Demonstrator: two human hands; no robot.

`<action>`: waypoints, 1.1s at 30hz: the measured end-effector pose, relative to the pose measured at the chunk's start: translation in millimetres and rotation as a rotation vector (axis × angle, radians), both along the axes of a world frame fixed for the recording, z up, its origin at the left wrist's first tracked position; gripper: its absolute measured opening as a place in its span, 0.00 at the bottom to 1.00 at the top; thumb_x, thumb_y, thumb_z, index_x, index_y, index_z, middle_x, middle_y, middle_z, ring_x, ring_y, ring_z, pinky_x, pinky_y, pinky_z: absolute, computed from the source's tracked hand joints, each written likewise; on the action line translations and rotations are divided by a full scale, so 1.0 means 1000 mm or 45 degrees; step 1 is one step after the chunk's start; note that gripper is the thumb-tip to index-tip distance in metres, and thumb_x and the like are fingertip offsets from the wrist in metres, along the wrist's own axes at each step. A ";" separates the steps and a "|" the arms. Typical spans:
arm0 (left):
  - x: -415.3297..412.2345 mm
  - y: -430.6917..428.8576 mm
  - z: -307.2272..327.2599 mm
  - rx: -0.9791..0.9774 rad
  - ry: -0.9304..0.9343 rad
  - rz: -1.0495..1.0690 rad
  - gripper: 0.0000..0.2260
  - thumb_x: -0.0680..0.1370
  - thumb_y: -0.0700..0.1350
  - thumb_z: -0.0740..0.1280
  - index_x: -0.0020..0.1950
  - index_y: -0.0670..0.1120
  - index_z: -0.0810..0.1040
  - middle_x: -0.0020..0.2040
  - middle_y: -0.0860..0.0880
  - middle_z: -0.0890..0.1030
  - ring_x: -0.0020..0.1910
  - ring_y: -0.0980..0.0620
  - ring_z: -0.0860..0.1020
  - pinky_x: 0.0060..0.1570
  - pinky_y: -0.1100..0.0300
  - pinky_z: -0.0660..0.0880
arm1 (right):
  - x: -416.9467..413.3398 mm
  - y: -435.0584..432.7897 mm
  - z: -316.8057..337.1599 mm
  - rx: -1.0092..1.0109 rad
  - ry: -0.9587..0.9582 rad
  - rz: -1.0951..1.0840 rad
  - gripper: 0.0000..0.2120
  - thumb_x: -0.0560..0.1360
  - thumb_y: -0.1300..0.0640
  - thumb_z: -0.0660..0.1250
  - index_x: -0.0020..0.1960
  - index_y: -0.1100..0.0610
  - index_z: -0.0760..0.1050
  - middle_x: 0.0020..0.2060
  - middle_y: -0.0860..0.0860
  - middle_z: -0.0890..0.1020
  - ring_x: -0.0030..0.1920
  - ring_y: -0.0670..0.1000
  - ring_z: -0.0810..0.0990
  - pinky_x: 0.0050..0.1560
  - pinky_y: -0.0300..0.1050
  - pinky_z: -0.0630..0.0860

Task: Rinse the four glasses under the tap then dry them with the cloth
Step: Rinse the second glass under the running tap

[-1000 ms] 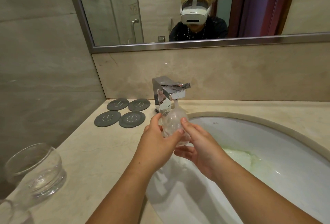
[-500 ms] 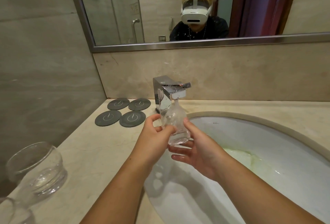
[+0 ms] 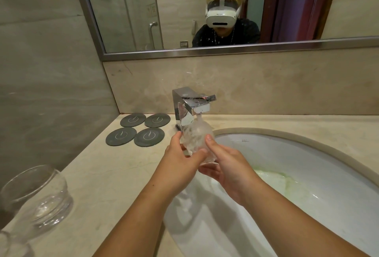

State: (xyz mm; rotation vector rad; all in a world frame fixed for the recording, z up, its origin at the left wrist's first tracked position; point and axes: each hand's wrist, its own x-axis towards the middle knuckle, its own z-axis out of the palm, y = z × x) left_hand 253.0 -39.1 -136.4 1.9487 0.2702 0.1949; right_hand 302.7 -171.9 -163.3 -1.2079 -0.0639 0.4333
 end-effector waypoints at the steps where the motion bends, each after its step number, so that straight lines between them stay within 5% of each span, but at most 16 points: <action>1: 0.000 -0.001 0.000 0.014 -0.007 -0.006 0.29 0.79 0.54 0.74 0.77 0.59 0.65 0.62 0.58 0.80 0.54 0.61 0.83 0.46 0.67 0.73 | 0.000 0.000 0.000 -0.006 -0.007 0.001 0.23 0.79 0.42 0.72 0.60 0.61 0.85 0.55 0.61 0.88 0.49 0.58 0.85 0.57 0.51 0.86; 4: -0.001 -0.001 -0.001 -0.005 -0.011 0.000 0.24 0.78 0.53 0.74 0.71 0.61 0.68 0.54 0.62 0.82 0.49 0.65 0.83 0.43 0.69 0.73 | 0.000 0.001 0.000 -0.023 -0.009 -0.032 0.21 0.78 0.43 0.74 0.59 0.60 0.85 0.55 0.61 0.88 0.45 0.57 0.83 0.50 0.50 0.86; 10: 0.004 0.001 -0.004 -0.196 0.039 0.080 0.19 0.70 0.51 0.76 0.53 0.66 0.73 0.48 0.60 0.86 0.50 0.57 0.85 0.61 0.48 0.80 | 0.003 0.001 -0.001 -0.006 0.048 -0.059 0.17 0.82 0.45 0.71 0.61 0.57 0.84 0.48 0.57 0.87 0.40 0.56 0.81 0.50 0.55 0.86; 13: 0.008 0.003 -0.005 -0.311 0.052 0.071 0.17 0.71 0.47 0.75 0.52 0.65 0.73 0.45 0.56 0.89 0.50 0.50 0.86 0.65 0.43 0.79 | 0.003 0.000 -0.001 -0.040 0.038 -0.058 0.16 0.82 0.45 0.70 0.61 0.56 0.84 0.49 0.56 0.87 0.43 0.56 0.83 0.50 0.55 0.85; 15: 0.008 0.004 -0.003 -0.387 0.042 0.049 0.19 0.75 0.43 0.74 0.58 0.61 0.73 0.44 0.55 0.89 0.48 0.50 0.86 0.64 0.44 0.80 | 0.002 -0.002 0.000 -0.048 0.039 -0.048 0.18 0.81 0.43 0.71 0.62 0.56 0.83 0.49 0.55 0.87 0.45 0.56 0.83 0.49 0.54 0.84; 18: 0.006 0.002 0.000 -0.476 0.039 0.036 0.35 0.70 0.49 0.77 0.75 0.55 0.67 0.51 0.51 0.89 0.52 0.50 0.87 0.64 0.47 0.81 | 0.000 -0.003 0.003 -0.038 0.100 0.019 0.21 0.81 0.41 0.70 0.64 0.57 0.84 0.48 0.54 0.86 0.45 0.56 0.82 0.45 0.50 0.84; 22: 0.007 0.004 -0.007 -0.479 0.023 0.066 0.16 0.78 0.47 0.76 0.59 0.59 0.73 0.53 0.50 0.89 0.52 0.48 0.88 0.65 0.43 0.80 | -0.004 -0.001 0.007 -0.053 0.167 0.184 0.25 0.78 0.35 0.69 0.57 0.55 0.89 0.46 0.55 0.88 0.48 0.58 0.84 0.53 0.52 0.83; 26: 0.009 0.006 -0.007 -0.418 -0.017 0.030 0.27 0.76 0.51 0.77 0.71 0.54 0.69 0.48 0.58 0.89 0.49 0.58 0.87 0.60 0.51 0.81 | -0.008 0.002 0.009 -0.023 0.160 0.167 0.23 0.81 0.37 0.67 0.57 0.56 0.88 0.36 0.55 0.86 0.50 0.61 0.87 0.57 0.53 0.84; 29: 0.005 0.006 -0.002 -0.370 0.005 -0.033 0.12 0.82 0.48 0.72 0.60 0.58 0.71 0.36 0.69 0.84 0.38 0.71 0.83 0.45 0.69 0.76 | -0.007 0.003 0.008 0.011 0.086 0.098 0.24 0.81 0.39 0.68 0.58 0.59 0.87 0.39 0.56 0.87 0.46 0.58 0.88 0.52 0.50 0.86; 33: 0.008 0.003 -0.007 -0.277 0.016 0.004 0.10 0.81 0.56 0.70 0.62 0.58 0.77 0.46 0.61 0.87 0.48 0.61 0.84 0.51 0.63 0.77 | -0.003 0.003 0.004 -0.010 0.008 -0.034 0.24 0.79 0.40 0.71 0.56 0.61 0.87 0.43 0.58 0.88 0.45 0.56 0.87 0.47 0.46 0.84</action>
